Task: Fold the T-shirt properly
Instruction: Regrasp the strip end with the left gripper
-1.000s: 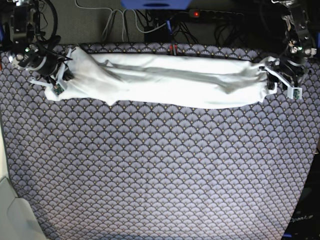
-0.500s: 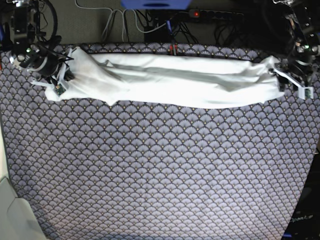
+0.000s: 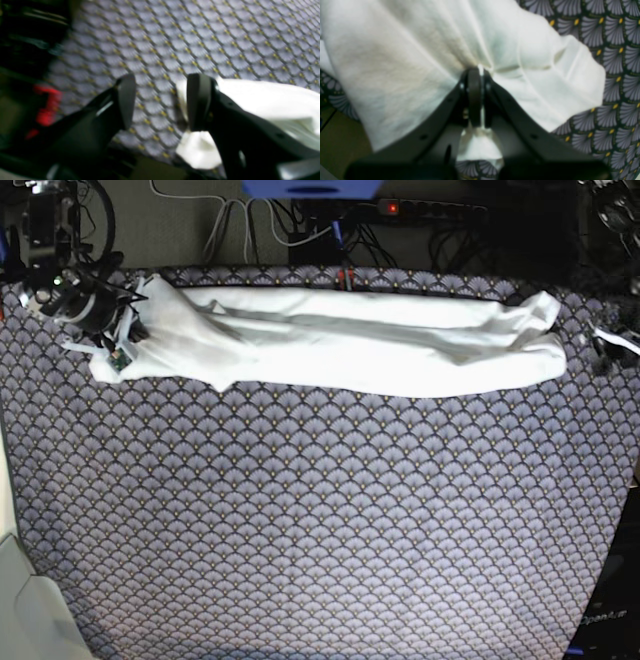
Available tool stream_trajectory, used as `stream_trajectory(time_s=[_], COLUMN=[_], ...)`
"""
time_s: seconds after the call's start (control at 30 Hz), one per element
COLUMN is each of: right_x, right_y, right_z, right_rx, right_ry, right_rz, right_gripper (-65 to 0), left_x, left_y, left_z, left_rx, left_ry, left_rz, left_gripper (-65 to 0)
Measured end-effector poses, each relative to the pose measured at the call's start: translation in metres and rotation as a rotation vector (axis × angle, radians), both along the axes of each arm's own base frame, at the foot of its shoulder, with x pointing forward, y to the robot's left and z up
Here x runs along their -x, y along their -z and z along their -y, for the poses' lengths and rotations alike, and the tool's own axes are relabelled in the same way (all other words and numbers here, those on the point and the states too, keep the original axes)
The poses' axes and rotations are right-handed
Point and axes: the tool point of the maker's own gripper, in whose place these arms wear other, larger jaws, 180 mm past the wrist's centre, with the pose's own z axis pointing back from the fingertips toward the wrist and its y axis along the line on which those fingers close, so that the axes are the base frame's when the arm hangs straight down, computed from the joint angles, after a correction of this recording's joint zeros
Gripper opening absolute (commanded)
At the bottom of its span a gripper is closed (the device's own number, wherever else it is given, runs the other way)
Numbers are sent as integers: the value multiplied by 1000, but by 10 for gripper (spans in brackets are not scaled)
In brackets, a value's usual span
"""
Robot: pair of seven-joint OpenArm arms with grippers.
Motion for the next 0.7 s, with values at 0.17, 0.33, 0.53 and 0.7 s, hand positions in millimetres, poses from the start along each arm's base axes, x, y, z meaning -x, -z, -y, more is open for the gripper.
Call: stream_trajectory(time_s=[0.17,0.33,0.53,0.7], right_x=[0,0,0,0], right_y=[0,0,0,0], right_z=[-2,-2,-2,-2], right_rx=[-3,1,1,1], right_ry=[-2,-7,-7,-7], right_rz=[1,0,0,0], right_gripper=[-650,-650,-650,-650], left_x=[8,2,4,9], left_y=[46,57,60,52], left_z=[52,80,76,53], left_rx=[74,60,34,8], left_ry=[88,140,129,71], left_rz=[-69,-60,-77,-64], left_gripper=[-325,-326,-326,-326])
